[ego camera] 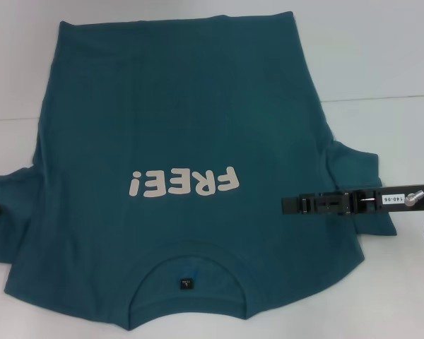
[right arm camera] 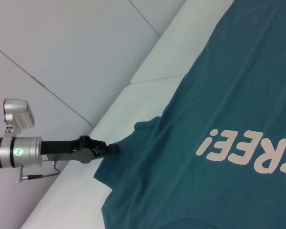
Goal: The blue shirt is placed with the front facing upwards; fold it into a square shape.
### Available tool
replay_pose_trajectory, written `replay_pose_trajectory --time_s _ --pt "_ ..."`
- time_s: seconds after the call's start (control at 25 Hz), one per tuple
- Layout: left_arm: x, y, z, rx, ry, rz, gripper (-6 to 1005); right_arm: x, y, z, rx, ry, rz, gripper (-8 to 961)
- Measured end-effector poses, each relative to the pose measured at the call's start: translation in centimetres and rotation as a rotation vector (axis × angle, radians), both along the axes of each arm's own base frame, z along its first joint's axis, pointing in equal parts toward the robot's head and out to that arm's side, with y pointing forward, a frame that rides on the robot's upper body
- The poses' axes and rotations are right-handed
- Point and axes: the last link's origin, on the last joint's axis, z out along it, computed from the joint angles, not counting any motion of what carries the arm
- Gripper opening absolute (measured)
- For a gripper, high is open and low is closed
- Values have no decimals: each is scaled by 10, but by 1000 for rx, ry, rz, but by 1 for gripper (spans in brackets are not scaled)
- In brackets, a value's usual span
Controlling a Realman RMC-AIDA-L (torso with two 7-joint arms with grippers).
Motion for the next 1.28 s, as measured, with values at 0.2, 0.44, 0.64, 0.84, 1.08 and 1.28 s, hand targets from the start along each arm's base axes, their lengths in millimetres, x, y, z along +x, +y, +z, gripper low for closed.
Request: replay_pose_trajectory --time_s 0.2,0.44,0.64,0.84,1.08,1.28 --pt "-2 1 12 35 15 10 25 1 0 0 3 1 -3 849" --pt "-2 5 25 70 32 18 25 0 0 0 1 2 -1 847" --pt "-5 5 33 103 47 42 24 0 0 0 -1 4 -2 846" --pt "-5 5 35 114 51 47 24 -1 1 0 0 5 0 845" --pt "-3 9 41 124 59 39 24 -1 0 0 -1 5 -1 843" --pt "3 14 49 132 65 24 25 0 0 0 -1 5 -3 842"
